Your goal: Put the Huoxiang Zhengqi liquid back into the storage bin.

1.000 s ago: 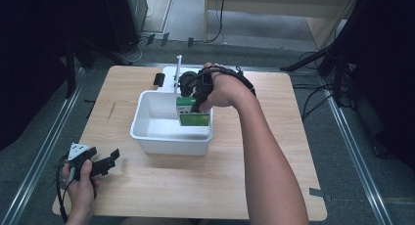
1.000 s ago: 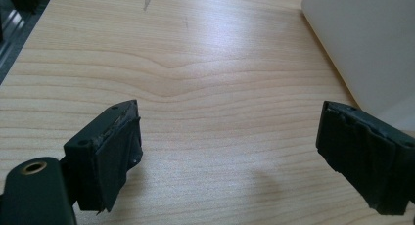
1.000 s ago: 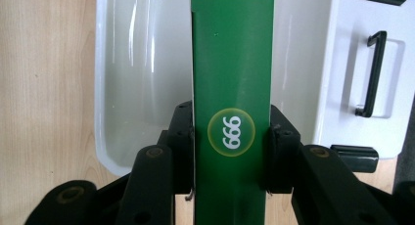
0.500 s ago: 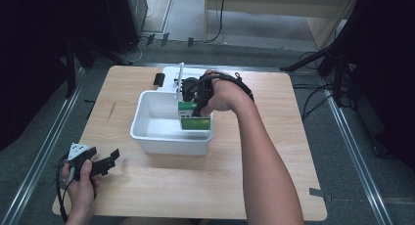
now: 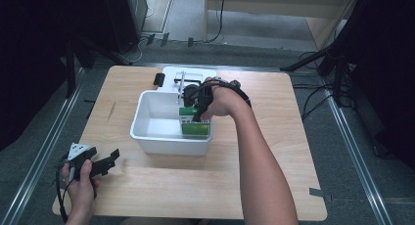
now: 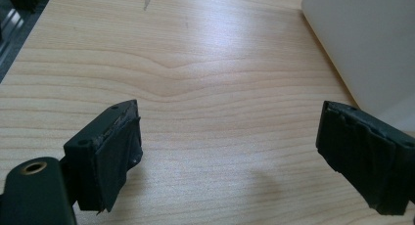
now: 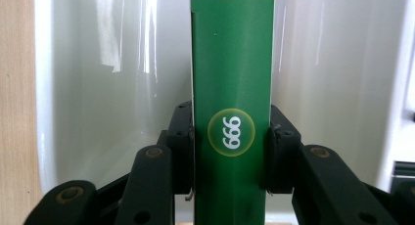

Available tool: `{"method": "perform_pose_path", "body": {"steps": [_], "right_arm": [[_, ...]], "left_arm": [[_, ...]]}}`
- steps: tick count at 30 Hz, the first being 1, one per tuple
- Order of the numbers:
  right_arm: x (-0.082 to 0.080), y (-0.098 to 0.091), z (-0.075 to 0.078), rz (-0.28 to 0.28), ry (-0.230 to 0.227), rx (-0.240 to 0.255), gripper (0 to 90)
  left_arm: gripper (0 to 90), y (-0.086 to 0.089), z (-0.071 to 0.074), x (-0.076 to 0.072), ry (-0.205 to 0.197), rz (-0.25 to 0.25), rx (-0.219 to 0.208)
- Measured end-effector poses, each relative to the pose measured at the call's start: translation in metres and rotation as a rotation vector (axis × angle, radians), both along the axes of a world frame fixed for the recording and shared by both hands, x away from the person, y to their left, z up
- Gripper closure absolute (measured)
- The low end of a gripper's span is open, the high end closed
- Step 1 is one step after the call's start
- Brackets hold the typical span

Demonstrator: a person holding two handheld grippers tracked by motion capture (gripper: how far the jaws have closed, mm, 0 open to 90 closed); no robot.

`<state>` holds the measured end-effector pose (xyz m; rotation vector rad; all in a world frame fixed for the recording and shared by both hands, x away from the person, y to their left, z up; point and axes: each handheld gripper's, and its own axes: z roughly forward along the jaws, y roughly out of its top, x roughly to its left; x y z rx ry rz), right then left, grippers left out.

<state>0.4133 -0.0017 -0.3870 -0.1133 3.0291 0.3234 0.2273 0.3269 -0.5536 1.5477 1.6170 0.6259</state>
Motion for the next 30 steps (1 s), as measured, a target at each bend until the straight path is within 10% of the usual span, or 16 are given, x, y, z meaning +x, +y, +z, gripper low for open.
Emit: {"method": "perform_pose_path", "body": {"steps": [13, 30], "right_arm": [[0.003, -0.004, -0.011, -0.031, 0.027, 0.030, 61.7], [-0.007, -0.024, 0.021, -0.141, 0.031, 0.085, 41.4]], "left_arm": [[10.5, 0.000, 0.000, 0.000, 0.001, -0.001, -0.001], [10.5, 0.000, 0.000, 0.000, 0.003, -0.003, 0.008]]}}
